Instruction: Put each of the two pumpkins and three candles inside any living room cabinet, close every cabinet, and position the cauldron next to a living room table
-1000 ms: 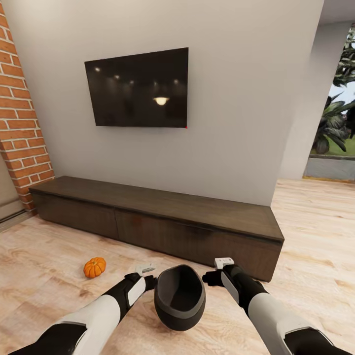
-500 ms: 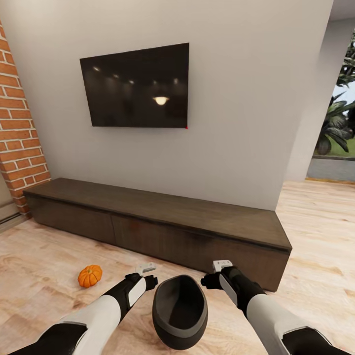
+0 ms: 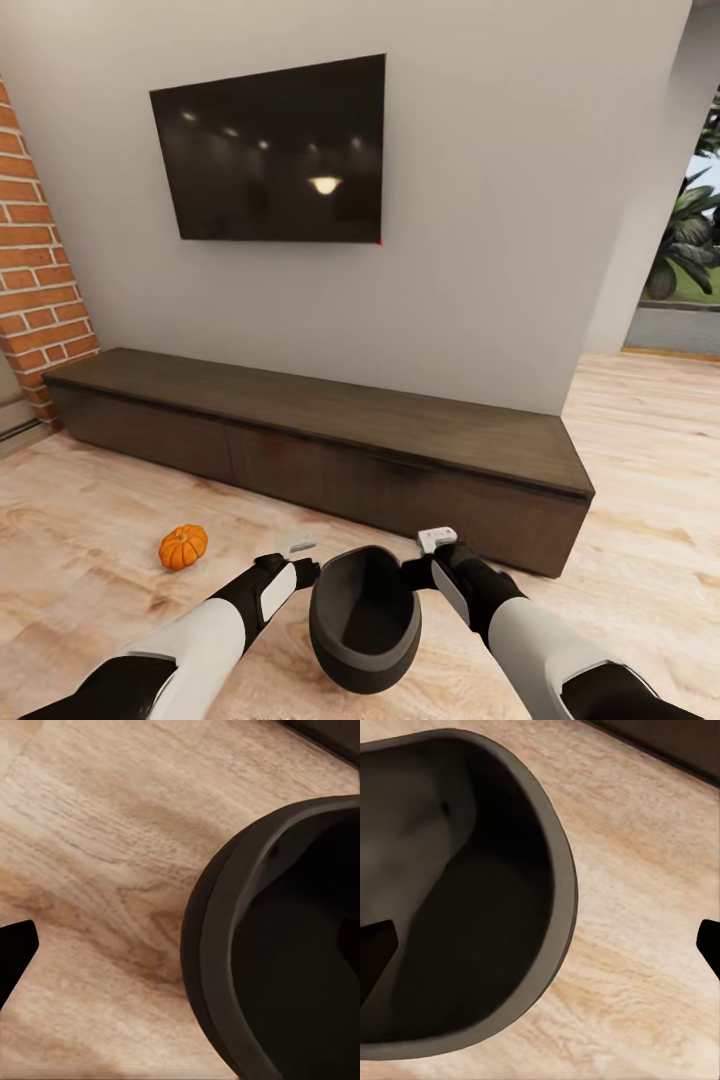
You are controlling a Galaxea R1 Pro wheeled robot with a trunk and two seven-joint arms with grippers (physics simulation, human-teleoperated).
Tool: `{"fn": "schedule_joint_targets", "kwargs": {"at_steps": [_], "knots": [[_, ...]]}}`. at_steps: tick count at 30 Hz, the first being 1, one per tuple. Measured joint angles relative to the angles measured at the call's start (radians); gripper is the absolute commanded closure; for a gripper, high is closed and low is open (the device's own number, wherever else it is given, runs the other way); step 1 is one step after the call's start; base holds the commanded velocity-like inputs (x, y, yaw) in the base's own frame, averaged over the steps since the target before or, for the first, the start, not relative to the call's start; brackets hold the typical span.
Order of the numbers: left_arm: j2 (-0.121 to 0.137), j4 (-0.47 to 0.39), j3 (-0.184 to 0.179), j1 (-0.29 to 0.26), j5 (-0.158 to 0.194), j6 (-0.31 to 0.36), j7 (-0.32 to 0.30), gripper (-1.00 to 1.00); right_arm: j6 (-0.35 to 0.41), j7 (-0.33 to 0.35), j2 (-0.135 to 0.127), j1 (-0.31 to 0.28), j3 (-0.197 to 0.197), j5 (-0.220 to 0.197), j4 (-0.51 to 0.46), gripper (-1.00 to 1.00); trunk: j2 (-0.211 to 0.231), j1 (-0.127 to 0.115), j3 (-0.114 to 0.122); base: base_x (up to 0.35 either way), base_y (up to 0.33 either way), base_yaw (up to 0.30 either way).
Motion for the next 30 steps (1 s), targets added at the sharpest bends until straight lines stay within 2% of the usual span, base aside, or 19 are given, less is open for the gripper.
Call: {"fn": "schedule_joint_targets", "kwargs": {"at_steps": [9, 26, 30], "knots": [[0.000, 0.000, 0.001, 0.000, 0.000, 0.002, -0.023, -1.00, -0.020, 0.000, -0.002, 0.000, 0.001, 0.000, 0.001, -1.00, -0.002, 0.004, -0.035, 0.000, 0.000, 0.000], [0.000, 0.000, 0.001, 0.000, 0.000, 0.003, -0.026, -1.00, -0.021, 0.000, -0.003, 0.000, 0.001, 0.001, 0.000, -1.00, -0.006, 0.012, -0.101, 0.000, 0.000, 0.000], [0.000, 0.000, 0.001, 0.000, -0.001, 0.001, -0.026, -1.00, -0.021, 0.000, -0.004, 0.000, 0.001, 0.001, 0.000, -1.00, -0.006, 0.012, -0.101, 0.000, 0.000, 0.000]]}}
